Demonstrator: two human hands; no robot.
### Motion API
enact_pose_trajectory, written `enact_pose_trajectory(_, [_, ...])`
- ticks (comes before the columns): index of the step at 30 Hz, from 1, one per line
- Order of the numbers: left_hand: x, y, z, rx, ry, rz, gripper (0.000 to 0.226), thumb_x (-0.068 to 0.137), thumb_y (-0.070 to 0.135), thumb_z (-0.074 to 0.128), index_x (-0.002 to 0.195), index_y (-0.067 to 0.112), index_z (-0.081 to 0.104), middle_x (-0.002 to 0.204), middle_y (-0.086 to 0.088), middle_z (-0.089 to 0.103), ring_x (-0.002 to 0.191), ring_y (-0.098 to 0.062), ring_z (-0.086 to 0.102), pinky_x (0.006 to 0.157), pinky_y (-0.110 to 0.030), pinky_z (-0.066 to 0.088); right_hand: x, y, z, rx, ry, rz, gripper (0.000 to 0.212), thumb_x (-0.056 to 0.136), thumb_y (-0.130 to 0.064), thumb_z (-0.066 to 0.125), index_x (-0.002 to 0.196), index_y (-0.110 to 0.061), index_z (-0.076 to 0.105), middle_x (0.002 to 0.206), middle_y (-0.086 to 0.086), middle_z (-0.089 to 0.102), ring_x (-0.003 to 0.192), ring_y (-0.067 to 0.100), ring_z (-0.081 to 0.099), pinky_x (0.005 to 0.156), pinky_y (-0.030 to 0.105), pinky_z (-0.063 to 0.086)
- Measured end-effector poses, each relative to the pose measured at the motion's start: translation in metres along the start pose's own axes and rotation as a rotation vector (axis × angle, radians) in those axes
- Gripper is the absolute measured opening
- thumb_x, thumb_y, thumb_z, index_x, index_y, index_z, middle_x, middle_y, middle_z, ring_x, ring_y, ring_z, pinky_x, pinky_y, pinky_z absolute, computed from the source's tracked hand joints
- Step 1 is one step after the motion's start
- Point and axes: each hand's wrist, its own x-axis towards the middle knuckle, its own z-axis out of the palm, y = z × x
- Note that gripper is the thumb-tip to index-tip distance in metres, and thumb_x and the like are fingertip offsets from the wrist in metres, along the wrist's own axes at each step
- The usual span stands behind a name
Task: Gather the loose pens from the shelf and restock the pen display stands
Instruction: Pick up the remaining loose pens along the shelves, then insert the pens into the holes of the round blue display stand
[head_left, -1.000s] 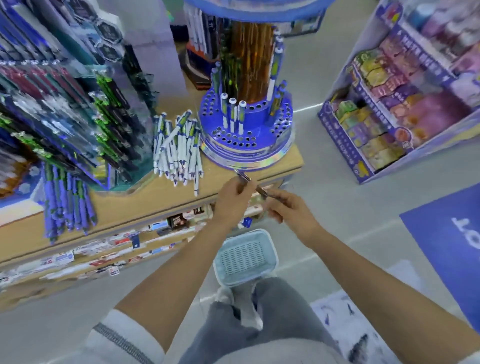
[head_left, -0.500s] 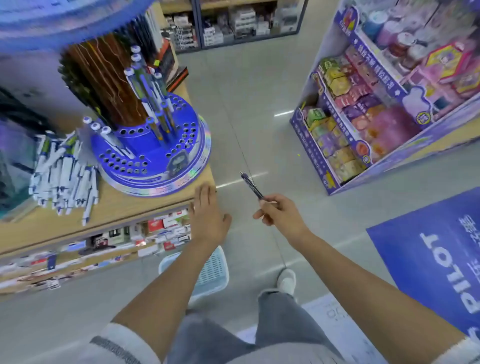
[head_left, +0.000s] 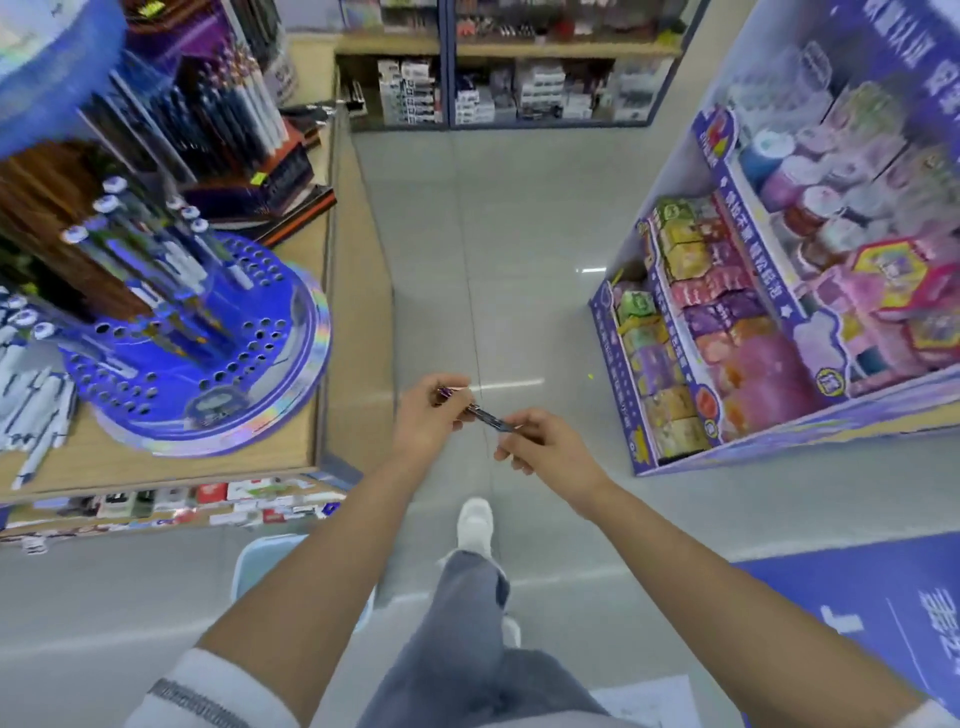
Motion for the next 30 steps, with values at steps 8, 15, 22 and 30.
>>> enact_pose_trajectory(8, [0.141,0.052,0.053,0.097,-0.021,0.018,0.007,0.092,0.006,0.057,0.094,0.011,0.062,0.077,-0.004,0.063,0.052,-0.002,0.059,0.059,-0.018,0.048,0.138,-0.05,-0.081,-0.088,0.017,0.004,0.013,0.091,-0.01,0.061,0.091,-0.023,0.061,0.066,0.001,0.063,0.05,0.006,0.043,0.05,0.02,0.034])
enact_pose_trajectory(15, [0.271,0.12,0.033,0.216,0.196,0.094,0.039,0.078,0.049,0.054,0.108,0.025,0.053,0.103,-0.002,0.063,0.089,-0.019,0.06,0.085,-0.034,0.046,0.287,-0.146,-0.1,-0.135,-0.002,-0.064,0.012,0.091,-0.007,0.059,0.091,-0.018,0.061,0.064,-0.002,0.065,0.048,0.002,0.046,0.05,0.018,0.038])
enact_pose_trajectory(22, [0.354,0.175,-0.016,0.721,0.489,0.084,0.054,0.086,0.032,0.054,0.134,0.009,0.047,0.135,-0.014,0.047,0.127,-0.033,0.039,0.107,-0.044,0.029,0.422,-0.235,-0.085,-0.233,-0.244,-0.133,0.004,0.094,-0.014,0.057,0.096,-0.017,0.058,0.07,-0.002,0.07,0.053,0.006,0.05,0.056,0.017,0.041])
enact_pose_trajectory(30, [0.432,0.194,-0.042,0.743,0.809,-0.251,0.072,0.092,0.033,0.056,0.151,0.013,0.021,0.16,-0.009,0.011,0.148,-0.027,0.002,0.12,-0.042,0.011,0.542,-0.322,-0.054,-0.363,-0.595,-0.19,0.006,0.097,-0.008,0.053,0.096,-0.013,0.053,0.074,0.006,0.066,0.047,0.0,0.047,0.05,0.012,0.038])
